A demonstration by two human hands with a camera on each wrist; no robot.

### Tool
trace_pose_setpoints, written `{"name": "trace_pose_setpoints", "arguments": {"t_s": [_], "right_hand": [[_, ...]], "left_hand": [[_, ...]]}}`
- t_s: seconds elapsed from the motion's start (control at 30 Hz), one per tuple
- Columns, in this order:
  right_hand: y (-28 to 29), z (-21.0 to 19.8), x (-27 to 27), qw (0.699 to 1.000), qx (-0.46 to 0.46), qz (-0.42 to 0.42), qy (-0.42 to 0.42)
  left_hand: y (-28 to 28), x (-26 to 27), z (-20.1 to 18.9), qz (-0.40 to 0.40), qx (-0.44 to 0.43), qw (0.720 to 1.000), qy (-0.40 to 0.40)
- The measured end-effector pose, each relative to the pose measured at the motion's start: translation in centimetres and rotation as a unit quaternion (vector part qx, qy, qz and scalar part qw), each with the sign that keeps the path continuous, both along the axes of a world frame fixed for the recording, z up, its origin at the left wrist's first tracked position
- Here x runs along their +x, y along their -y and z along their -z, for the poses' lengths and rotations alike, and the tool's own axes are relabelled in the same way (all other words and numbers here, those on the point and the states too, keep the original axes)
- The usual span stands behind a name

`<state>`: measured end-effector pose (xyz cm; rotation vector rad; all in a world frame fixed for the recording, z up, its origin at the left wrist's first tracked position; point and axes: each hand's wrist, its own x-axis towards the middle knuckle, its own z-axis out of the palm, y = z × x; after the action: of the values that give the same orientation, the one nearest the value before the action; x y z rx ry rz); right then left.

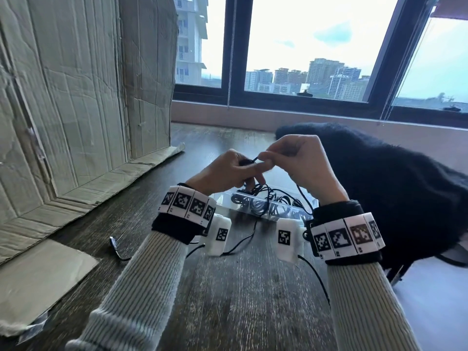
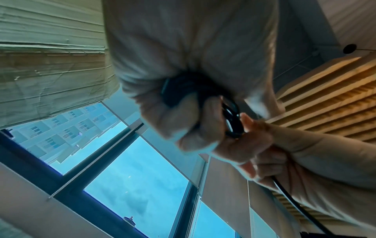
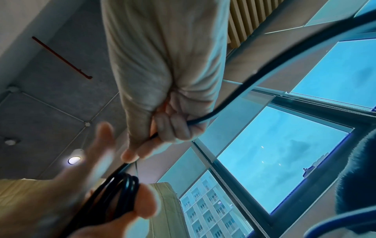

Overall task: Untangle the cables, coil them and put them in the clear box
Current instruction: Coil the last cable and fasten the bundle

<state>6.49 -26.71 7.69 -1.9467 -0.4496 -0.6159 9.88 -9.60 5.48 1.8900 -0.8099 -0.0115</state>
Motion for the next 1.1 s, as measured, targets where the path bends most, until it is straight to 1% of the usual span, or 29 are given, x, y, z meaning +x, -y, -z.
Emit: {"name": "trace_pose_setpoints", "arguments": {"t_s": [0.03, 0.07, 0.17, 0.2, 0.27, 0.33, 0.43, 0.53, 0.63, 0.67, 0.7, 0.73, 0.77, 0.8, 0.83, 0.87, 0.9, 0.93, 0.97, 1.0, 1.07, 1.1], "right_hand": [[0.1, 0.1, 0.1, 1.0, 0.007, 0.004, -0.009], [0.0, 0.1, 0.2, 1.0, 0.015, 0.005, -0.022], [0.1, 0.3, 0.4, 0.997, 0.058, 0.003, -0.045], [0.3, 0.3, 0.5, 0.996, 0.069, 0.01, -0.049], [0.6, 0.2, 0.6, 0.995, 0.074, 0.031, -0.055], [0.8, 0.1, 0.4, 0.996, 0.068, 0.035, -0.054], [0.0, 0.3, 0.3, 0.998, 0.029, 0.012, -0.055], [-1.4, 0.9, 0.1, 0.994, -0.053, -0.018, -0.093], [-2.1, 1.4, -0.3, 0.978, -0.108, -0.079, -0.158], [-2.2, 1.4, -0.6, 0.968, -0.132, -0.109, -0.183], [-2.2, 1.4, -0.8, 0.955, -0.168, -0.137, -0.201], [-2.2, 1.3, -1.1, 0.943, -0.204, -0.159, -0.21], [-2.1, 1.2, -1.2, 0.935, -0.228, -0.173, -0.211], [-2.0, 0.9, -1.5, 0.931, -0.236, -0.182, -0.211], [-1.7, 0.6, -1.7, 0.931, -0.231, -0.187, -0.211], [-1.6, 0.2, -2.1, 0.935, -0.218, -0.191, -0.207], [-1.3, -0.2, -2.4, 0.94, -0.203, -0.19, -0.197], [-1.2, -0.7, -2.7, 0.947, -0.186, -0.187, -0.183], [-1.0, -0.9, -2.9, 0.955, -0.171, -0.178, -0.164], [-0.9, -1.2, -2.9, 0.963, -0.159, -0.166, -0.14], [-0.7, -1.2, -2.5, 0.977, -0.144, -0.133, -0.083], [-0.6, -1.0, -2.0, 0.983, -0.135, -0.112, -0.059]], "left_hand": [[-0.1, 0.0, 0.1, 0.009, 0.001, 1.0, -0.003], [-0.1, 0.0, 0.2, 0.017, -0.017, 1.0, -0.015], [-0.1, 0.0, 0.0, 0.013, -0.127, 0.991, -0.048], [-0.2, -0.1, -0.3, -0.001, -0.174, 0.982, -0.068], [-0.8, 0.1, -0.7, -0.032, -0.272, 0.955, -0.115], [-1.3, 0.4, -1.0, -0.038, -0.338, 0.929, -0.148], [-1.6, 0.7, -1.0, -0.038, -0.394, 0.904, -0.161], [-1.4, 0.9, -1.1, 0.003, -0.449, 0.878, -0.167], [-1.4, 1.2, -1.0, 0.006, -0.512, 0.84, -0.179], [-1.6, 1.2, -1.0, -0.008, -0.526, 0.83, -0.184], [-1.7, 1.2, -1.0, -0.028, -0.529, 0.828, -0.184], [-1.8, 1.3, -1.0, -0.053, -0.522, 0.833, -0.177], [-1.9, 1.4, -0.9, -0.083, -0.504, 0.845, -0.159], [-1.9, 1.6, -0.8, -0.12, -0.474, 0.863, -0.125], [-1.9, 1.8, -0.6, -0.164, -0.43, 0.884, -0.074], [-1.8, 2.0, -0.3, -0.21, -0.37, 0.905, -0.006], [-1.8, 2.2, 0.0, -0.244, -0.299, 0.92, 0.068], [-1.7, 2.4, 0.3, -0.261, -0.227, 0.929, 0.131], [-1.6, 2.4, 0.5, -0.261, -0.163, 0.936, 0.168], [-1.4, 2.2, 0.6, -0.249, -0.112, 0.945, 0.179], [-0.8, 1.6, 0.8, -0.203, -0.039, 0.965, 0.162], [-0.5, 1.2, 0.8, -0.178, -0.021, 0.974, 0.142]]}}
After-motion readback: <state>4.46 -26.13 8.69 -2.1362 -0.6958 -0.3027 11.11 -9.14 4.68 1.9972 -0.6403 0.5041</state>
